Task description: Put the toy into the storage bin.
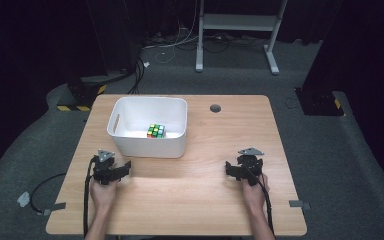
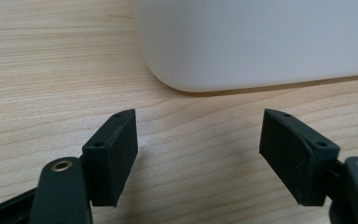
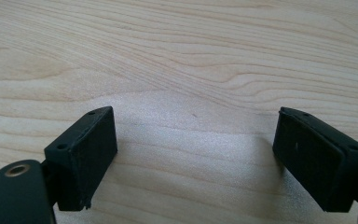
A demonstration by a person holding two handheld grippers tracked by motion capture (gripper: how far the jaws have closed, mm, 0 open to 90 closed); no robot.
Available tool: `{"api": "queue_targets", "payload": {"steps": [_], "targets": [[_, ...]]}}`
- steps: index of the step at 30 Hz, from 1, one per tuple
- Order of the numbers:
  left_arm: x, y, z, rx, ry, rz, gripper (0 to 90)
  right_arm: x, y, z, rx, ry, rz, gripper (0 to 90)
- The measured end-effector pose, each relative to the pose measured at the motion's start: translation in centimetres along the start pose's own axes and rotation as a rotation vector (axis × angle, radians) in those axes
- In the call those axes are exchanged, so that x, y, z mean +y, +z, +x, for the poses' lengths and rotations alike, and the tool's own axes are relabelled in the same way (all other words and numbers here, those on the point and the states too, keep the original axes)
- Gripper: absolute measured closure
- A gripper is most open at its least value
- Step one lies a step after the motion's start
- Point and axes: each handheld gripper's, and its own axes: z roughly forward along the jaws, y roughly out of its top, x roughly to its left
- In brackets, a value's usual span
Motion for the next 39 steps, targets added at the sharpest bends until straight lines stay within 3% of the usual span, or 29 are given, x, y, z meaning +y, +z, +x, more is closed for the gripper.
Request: {"api": "queue_targets", "payload": {"steps": [14, 21, 26, 39], "targets": [[-0.14, 0.51, -0.06, 0.011, 0.01, 0.011, 28.1, 0.0, 0.0, 0.0, 0.0, 0.0, 0.0, 13.7], [-0.07, 0.6, -0.34, 0.037, 0.041, 0.025, 27.9, 0.0, 0.0, 0.0, 0.0, 0.0, 0.0, 13.6], [-0.07, 0.68, -0.35, 0.054, 0.029, 0.024, 25.1, 0.0, 0.0, 0.0, 0.0, 0.0, 0.0, 13.6], [-0.07, 0.67, -0.31, 0.044, 0.027, 0.028, 22.7, -0.01, 0.0, 0.0, 0.001, 0.0, 0.0, 13.6]]}}
